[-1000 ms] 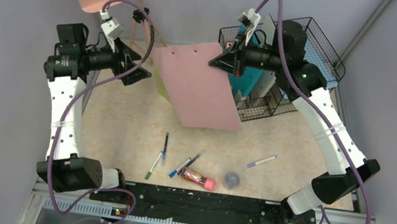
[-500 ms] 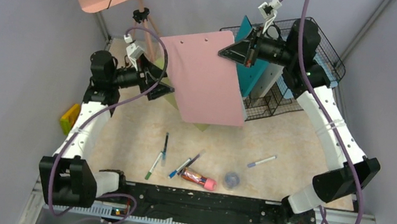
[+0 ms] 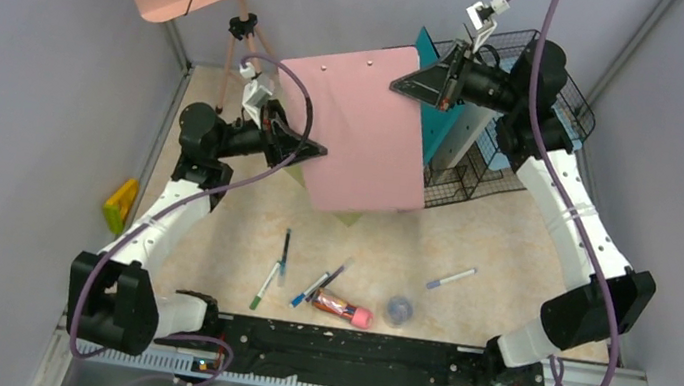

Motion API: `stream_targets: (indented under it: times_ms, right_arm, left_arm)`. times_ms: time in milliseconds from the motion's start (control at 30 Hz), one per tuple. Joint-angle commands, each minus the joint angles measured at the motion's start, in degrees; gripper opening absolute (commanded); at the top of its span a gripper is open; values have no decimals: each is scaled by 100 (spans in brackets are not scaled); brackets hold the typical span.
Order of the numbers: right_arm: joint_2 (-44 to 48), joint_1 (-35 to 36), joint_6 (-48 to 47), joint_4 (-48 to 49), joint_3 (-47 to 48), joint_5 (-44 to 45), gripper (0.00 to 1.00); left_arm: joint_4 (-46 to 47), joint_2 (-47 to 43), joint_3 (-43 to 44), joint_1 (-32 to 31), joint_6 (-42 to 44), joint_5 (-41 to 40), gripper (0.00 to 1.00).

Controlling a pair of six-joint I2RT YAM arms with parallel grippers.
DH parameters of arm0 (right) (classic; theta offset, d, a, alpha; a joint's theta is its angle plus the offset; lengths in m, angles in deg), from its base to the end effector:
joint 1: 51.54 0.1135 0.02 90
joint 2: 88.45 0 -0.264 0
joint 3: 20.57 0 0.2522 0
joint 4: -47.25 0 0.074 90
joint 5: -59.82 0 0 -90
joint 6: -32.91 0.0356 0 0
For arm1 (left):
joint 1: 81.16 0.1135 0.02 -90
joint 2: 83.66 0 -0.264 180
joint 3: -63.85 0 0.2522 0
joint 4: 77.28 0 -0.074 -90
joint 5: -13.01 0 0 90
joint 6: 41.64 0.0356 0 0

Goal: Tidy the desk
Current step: Place the folder in the storage box.

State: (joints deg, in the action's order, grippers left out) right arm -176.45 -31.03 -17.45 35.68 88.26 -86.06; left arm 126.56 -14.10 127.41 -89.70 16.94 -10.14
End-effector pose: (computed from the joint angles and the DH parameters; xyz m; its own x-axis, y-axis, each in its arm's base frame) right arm 0.3074 0.1465 0.4821 -0.4975 0.1959 -0.8450 -0.8368 0.1481 0.5271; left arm 0.2546 -0.0713 0.3615 -0.2231 -0.1737 -0.9592 0.9464 0.1971 -0.2559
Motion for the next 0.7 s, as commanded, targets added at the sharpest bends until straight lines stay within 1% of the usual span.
stream_targets:
  times_ms: [0,67,100,133,200,233,333,467,500,567,667]
  right_arm:
    - [437,-120,170,624,-34,30,0]
    - [470,-123,98,605,-102,49,0]
    - [495,-128,24,541,-122,86,0]
    - [517,-132,-58,453,-124,127,0]
    - [566,-168,-351,84,-36,287,0]
    - [596,-198,-501,-125,36,376,0]
    - [695,-354,-695,-544,179,543,24]
    - [874,-604,-766,-845,248,786,67]
    - [921,-654,-780,-909,242,837,74]
    - [1002,-744,-755,-961,207,908,79]
    - [1081,-803,-548,-831,110,905,80]
  left_arm:
    - [615,-163,19,-28,-400,92,2]
    - [51,-284,172,-27,-91,-38,0]
    - [-494,-343,411,-26,194,-186,0]
    - [-1179,-380,675,-33,673,-307,0]
    - [-2859,-405,1368,-34,1734,-687,0]
    - [-3497,-401,1671,-34,2096,-903,0]
    - [-4688,-407,2468,-34,2758,-1461,0]
    - [-5911,-384,3461,-34,3432,-2365,0]
    - [-6112,-373,3650,-34,3584,-2647,0]
    - [-6489,-316,4011,-34,3876,-3194,0]
    - [-6851,-248,4392,-105,4268,-4093,0]
